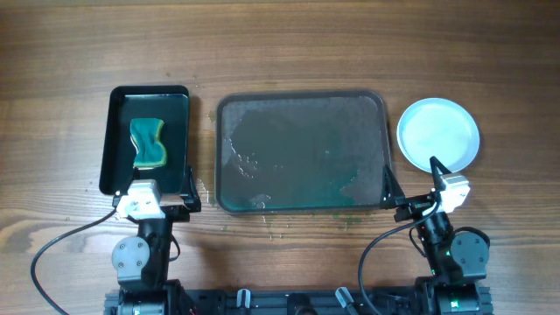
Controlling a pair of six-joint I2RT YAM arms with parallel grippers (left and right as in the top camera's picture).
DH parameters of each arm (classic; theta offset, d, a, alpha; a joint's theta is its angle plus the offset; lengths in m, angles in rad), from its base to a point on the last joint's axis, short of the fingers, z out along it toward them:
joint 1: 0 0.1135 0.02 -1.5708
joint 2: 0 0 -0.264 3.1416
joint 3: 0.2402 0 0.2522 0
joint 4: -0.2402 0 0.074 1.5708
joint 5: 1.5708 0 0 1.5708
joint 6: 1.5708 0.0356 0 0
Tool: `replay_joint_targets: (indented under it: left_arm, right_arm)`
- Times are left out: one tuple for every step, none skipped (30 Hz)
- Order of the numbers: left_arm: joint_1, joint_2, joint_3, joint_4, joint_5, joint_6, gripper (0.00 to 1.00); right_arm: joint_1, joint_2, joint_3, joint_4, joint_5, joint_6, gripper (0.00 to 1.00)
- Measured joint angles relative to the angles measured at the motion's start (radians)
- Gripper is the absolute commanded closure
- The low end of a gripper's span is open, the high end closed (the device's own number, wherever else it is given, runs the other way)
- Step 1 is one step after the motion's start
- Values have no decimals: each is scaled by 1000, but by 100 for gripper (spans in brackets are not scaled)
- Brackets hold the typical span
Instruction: Clean dirty plates on tray and stack at the side
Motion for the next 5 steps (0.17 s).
replay_joint_targets:
  left_arm:
    - [0, 0, 0, 0, 0, 0, 0]
    - [0, 0, 0, 0, 0, 0, 0]
    - [0, 0, 0, 0, 0, 0, 0]
    - [0, 0, 0, 0, 0, 0, 0]
    - [0, 0, 0, 0, 0, 0, 0]
  right_arm:
    - [0, 0, 0, 0, 0, 0, 0]
    - [0, 0, 0, 0, 0, 0, 0]
    - [0, 0, 0, 0, 0, 0, 0]
    - [0, 0, 0, 0, 0, 0, 0]
    - [0, 0, 0, 0, 0, 0, 0]
